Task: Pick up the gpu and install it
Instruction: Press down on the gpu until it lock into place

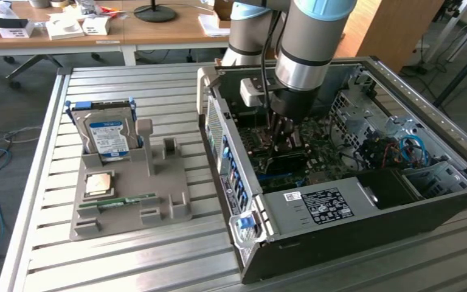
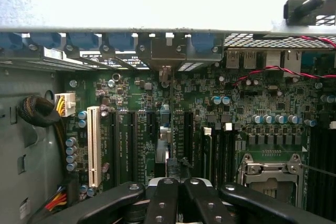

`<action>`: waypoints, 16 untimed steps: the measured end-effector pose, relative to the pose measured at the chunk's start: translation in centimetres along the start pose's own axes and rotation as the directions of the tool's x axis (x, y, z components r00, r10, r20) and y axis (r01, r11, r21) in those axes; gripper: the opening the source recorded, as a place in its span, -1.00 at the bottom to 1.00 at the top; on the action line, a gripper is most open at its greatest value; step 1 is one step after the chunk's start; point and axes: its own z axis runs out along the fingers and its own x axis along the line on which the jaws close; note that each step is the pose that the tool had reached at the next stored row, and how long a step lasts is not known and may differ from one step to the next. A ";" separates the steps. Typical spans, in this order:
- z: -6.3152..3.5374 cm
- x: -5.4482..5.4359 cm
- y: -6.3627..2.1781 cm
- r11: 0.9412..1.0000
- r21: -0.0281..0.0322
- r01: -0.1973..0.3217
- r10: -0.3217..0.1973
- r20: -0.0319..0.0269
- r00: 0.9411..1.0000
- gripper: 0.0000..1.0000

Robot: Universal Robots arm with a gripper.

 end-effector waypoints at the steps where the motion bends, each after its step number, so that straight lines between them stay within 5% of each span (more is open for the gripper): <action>1: 0.01 0.0 0.01 1.000 0.000 0.000 0.000 0.000 1.000 -0.79; 16: 0.18 0.0 0.05 1.000 0.000 0.000 0.000 0.000 1.000 -0.79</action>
